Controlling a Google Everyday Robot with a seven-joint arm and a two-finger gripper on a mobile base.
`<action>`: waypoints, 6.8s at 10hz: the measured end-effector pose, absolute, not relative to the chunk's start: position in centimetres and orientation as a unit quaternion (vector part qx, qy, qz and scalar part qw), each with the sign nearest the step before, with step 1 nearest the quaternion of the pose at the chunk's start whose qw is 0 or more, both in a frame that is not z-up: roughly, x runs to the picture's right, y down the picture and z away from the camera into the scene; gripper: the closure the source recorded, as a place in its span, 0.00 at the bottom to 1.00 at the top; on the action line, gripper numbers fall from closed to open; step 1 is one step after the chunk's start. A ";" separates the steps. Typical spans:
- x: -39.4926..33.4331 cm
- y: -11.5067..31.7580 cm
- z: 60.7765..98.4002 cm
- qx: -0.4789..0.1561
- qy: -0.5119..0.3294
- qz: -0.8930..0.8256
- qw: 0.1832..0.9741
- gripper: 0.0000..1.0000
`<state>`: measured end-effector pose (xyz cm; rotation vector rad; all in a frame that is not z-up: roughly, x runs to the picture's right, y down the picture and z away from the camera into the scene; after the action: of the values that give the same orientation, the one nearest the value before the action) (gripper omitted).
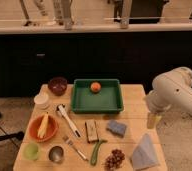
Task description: Wipe table surface with brush
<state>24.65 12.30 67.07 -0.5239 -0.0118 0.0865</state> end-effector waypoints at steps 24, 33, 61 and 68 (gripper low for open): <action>0.4 16.2 73.0 -0.254 -0.124 0.295 0.913 0.20; -0.7 16.7 73.5 -0.257 -0.124 0.305 0.909 0.20; -12.6 21.5 83.2 -0.322 -0.108 0.266 0.902 0.46; -13.7 22.8 85.1 -0.324 -0.085 0.274 0.902 0.71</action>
<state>-13.73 22.77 85.14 -0.6698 -0.1751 0.5659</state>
